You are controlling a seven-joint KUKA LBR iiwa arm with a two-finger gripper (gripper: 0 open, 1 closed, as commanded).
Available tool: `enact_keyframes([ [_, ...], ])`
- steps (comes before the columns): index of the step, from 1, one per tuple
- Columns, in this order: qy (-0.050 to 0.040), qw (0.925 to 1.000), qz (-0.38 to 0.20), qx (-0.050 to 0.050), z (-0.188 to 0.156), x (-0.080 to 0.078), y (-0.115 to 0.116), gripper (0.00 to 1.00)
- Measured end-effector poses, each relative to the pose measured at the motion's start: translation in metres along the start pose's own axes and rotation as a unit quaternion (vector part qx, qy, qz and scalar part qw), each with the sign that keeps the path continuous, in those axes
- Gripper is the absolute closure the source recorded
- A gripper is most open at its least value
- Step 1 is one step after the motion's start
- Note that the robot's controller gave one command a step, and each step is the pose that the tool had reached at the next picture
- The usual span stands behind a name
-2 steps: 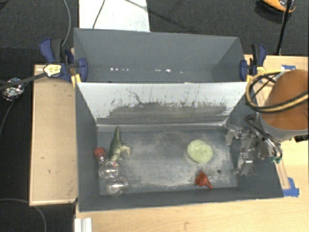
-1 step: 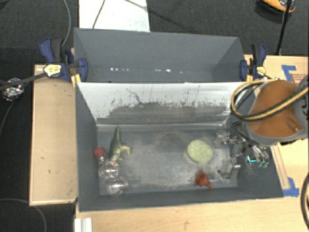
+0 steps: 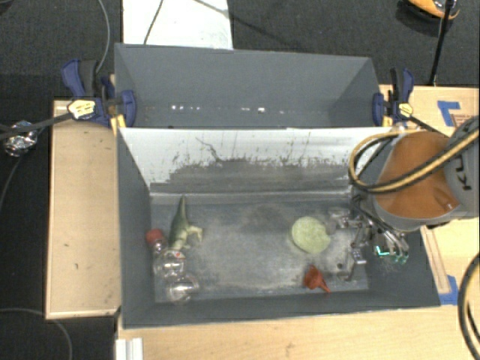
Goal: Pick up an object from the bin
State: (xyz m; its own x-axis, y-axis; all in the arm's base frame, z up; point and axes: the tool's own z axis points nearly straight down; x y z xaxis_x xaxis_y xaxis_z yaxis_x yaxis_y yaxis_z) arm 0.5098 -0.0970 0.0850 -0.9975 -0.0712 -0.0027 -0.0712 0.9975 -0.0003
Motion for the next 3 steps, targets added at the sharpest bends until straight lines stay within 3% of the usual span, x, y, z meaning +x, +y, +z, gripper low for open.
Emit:
enact_keyframes([
  [1, 0.0016, 0.9999, -0.015, 0.0, 0.019, -0.013, 0.008, 0.0],
  [2, -0.003, 1.0, -0.004, 0.0, 0.01, -0.034, 0.004, 0.0],
  [3, -0.0002, 0.9997, -0.026, 0.0, 0.014, -0.069, 0.016, 1.0],
])
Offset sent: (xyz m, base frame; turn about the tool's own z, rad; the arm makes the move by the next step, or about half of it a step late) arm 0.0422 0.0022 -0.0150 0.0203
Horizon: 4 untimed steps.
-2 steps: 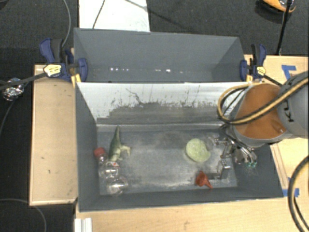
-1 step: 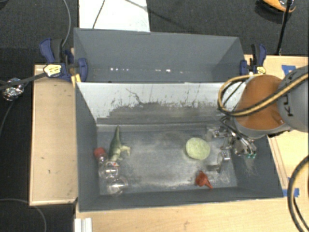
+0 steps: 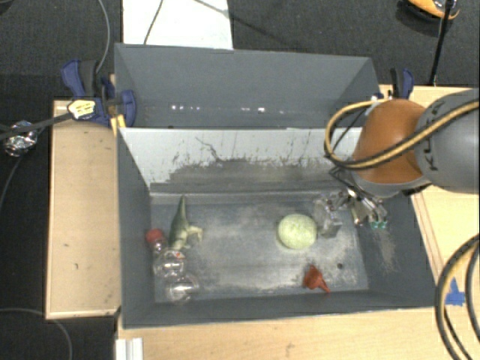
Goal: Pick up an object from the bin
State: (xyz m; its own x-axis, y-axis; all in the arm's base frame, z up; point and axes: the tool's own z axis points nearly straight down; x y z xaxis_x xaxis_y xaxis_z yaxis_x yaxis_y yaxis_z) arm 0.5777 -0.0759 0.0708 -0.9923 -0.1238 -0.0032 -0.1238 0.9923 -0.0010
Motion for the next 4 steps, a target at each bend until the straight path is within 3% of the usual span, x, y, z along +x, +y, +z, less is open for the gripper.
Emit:
enact_keyframes([
  [1, 0.0, 1.0, 0.0, 0.0, 0.0, 0.0, 0.0, 1.0],
  [2, -0.0043, 1.0, 0.009, 0.001, -0.108, -0.001, 0.008, 0.0],
  [3, -0.0016, 1.0, 0.008, 0.0, -0.105, 0.0, 0.009, 0.0],
  [4, -0.0075, 1.0, -0.003, 0.002, -0.051, -0.005, 0.013, 0.0],
])
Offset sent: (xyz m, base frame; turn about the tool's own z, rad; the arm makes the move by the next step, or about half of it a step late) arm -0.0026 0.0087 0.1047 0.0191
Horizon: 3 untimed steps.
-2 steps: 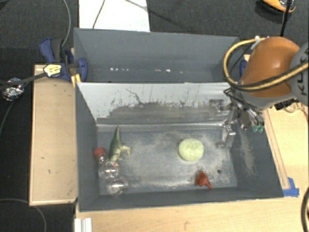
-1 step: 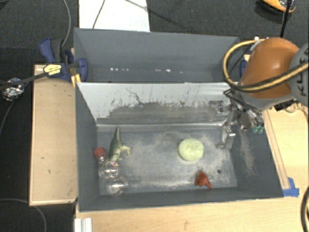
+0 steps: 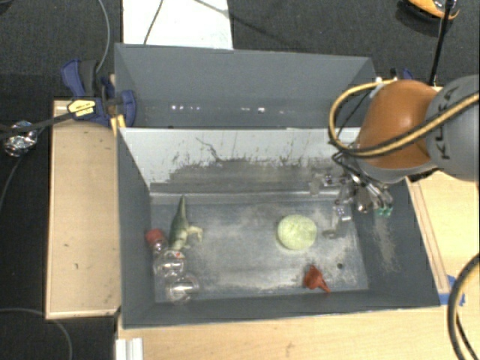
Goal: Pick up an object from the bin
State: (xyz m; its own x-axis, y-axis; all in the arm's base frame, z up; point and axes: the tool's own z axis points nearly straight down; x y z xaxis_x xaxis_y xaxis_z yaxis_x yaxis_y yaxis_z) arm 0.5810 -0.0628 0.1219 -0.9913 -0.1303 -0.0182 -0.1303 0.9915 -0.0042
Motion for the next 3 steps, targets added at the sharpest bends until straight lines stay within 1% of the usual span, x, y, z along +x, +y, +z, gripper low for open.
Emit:
enact_keyframes([
  [1, 0.0039, 1.0, 0.009, -0.001, 0.047, 0.005, 0.018, 0.0],
  [2, -0.001, 0.9983, 0.058, 0.0, 0.051, 0.046, 0.024, 1.0],
  [3, -0.001, 0.9983, 0.058, 0.0, 0.051, 0.046, 0.024, 1.0],
])
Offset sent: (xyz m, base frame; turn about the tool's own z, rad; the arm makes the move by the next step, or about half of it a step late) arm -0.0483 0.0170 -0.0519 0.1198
